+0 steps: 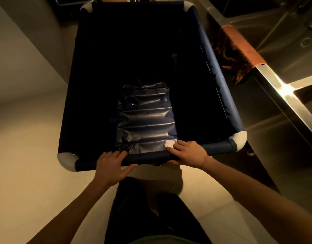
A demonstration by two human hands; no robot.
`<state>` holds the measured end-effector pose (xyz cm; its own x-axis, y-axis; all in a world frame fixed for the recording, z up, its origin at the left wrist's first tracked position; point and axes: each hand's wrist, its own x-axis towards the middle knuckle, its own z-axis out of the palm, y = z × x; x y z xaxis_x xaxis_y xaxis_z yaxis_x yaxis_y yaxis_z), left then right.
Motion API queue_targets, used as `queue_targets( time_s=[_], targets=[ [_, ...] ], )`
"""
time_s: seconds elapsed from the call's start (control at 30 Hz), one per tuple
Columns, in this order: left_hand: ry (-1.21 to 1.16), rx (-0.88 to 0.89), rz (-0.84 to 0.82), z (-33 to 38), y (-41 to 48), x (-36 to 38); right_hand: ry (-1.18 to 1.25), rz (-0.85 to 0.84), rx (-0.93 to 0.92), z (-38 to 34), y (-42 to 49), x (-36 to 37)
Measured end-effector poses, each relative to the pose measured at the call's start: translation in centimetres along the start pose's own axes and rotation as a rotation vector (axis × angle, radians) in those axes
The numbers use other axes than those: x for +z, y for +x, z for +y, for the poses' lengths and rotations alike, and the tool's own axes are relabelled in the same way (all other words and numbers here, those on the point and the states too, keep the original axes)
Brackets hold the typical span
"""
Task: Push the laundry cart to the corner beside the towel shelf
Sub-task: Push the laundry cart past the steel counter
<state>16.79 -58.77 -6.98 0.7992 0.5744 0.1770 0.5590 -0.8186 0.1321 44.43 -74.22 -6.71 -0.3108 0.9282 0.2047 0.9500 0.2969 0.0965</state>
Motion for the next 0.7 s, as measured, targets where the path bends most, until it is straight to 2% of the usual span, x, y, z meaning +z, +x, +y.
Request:
queue_targets(
  time_s=[0.13, 0.3, 0.7],
  targets=[
    [0.013, -0.009, -0.011, 1.8, 0.4, 0.4, 0.003, -0.009, -0.011, 1.7, -1.2, -0.1],
    [0.050, 0.013, 0.021, 0.5, 1.1, 0.6, 0.022, 0.002, 0.028, 1.6, -0.1, 0.6],
    [0.037, 0.157, -0.016, -10.3, 3.6, -1.1, -0.111, -0.043, 0.258, -4.0, 8.8, 1.5]
  ],
)
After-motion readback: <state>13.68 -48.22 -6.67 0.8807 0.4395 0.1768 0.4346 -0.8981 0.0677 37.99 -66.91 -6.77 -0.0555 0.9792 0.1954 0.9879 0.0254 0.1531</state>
